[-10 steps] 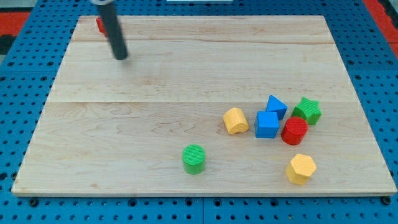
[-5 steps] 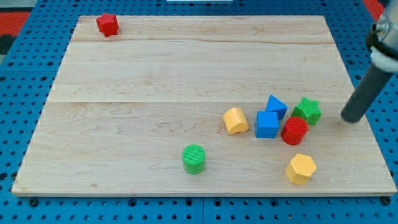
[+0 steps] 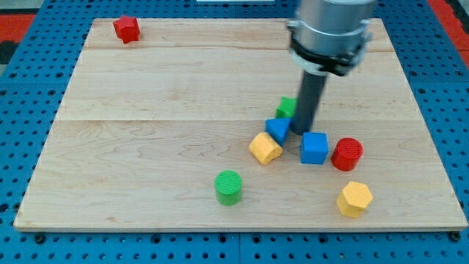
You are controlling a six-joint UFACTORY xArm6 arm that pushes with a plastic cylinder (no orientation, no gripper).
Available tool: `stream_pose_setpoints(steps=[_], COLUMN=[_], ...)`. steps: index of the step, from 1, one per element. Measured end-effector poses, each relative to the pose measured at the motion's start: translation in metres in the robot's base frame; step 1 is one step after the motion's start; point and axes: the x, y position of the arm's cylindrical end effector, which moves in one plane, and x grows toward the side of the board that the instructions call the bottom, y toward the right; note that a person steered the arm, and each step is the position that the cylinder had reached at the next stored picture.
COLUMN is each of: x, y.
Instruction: Move the green star parallel to the red star
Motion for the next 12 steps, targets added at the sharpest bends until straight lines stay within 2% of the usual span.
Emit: stream_pose_setpoints(steps=[1,2,4,5,6,7,9,10,11,12], x=[-0.054,-0.083,-0.17,-0.158,-0.164,-0.187,-0.186,-0.172,-0.068,0.014], y=[-0.022,-0.034,-0.069,-0.077,-0.1,-0.097,-0.09,-0.086,-0.057,-0.005])
